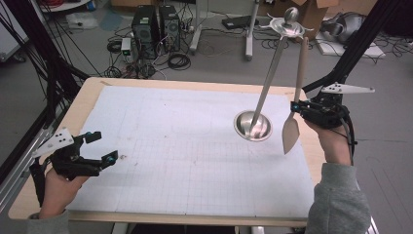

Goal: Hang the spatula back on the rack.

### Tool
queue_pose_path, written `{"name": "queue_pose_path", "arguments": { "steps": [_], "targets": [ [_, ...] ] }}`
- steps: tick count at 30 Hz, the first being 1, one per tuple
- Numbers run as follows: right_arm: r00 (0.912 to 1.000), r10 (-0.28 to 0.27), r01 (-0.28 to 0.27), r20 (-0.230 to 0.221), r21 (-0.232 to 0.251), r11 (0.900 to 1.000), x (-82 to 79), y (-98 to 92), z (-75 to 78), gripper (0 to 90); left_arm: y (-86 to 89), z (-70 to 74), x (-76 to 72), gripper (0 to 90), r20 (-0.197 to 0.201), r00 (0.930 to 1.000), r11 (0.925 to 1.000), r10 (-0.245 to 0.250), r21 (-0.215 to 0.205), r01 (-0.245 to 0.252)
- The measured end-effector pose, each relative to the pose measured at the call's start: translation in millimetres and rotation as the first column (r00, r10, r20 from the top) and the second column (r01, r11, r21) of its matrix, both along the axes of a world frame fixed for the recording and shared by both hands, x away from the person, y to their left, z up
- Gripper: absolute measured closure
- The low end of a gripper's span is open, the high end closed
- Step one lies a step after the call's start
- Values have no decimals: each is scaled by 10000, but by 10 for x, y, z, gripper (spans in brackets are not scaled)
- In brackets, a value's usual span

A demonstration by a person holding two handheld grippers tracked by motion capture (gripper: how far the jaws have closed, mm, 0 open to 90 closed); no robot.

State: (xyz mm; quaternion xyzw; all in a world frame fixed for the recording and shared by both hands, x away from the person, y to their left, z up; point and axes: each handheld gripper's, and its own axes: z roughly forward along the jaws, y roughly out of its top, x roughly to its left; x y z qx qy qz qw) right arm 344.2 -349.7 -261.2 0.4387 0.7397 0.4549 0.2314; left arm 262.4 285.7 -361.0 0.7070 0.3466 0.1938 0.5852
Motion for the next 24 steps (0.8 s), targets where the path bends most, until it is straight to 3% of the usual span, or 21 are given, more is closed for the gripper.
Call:
{"name": "queue_pose_path", "arguments": {
  "steps": [24],
  "targets": [
    [9991, -277, 271, 319, 207, 9994, 140, 120, -107, 779, 49, -11, -59, 17, 15, 9999, 9999, 152, 78, -152]
  ]
}}
